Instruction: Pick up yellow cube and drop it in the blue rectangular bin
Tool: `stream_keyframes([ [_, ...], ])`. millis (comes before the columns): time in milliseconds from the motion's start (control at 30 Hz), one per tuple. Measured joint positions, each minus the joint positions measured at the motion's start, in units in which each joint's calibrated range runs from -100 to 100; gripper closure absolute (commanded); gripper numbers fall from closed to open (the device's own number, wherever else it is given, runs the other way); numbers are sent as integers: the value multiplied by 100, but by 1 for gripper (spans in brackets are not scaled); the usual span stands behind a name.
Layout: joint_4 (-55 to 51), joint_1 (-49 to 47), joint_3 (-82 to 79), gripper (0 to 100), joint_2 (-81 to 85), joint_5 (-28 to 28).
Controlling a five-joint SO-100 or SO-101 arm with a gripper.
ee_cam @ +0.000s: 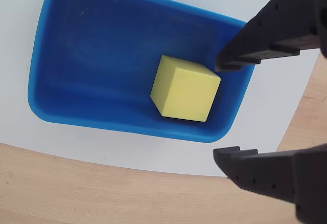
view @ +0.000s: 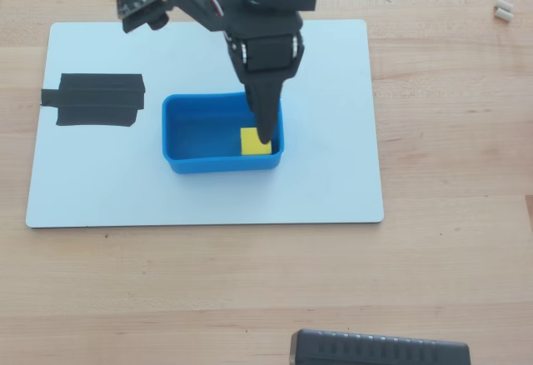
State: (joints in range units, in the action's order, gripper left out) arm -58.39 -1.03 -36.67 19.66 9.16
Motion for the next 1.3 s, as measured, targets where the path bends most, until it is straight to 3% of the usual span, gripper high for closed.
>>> stream_keyframes([
  [67,-97,8,0,74,0,-29],
  [267,-557,87,0,100,284,-215],
  [500,-804,183,-691,100,1571,-269],
  [733,-804,-286,-2675,100,4234,-269],
  [1300,-495,-373,-5581,100,7457,-274],
])
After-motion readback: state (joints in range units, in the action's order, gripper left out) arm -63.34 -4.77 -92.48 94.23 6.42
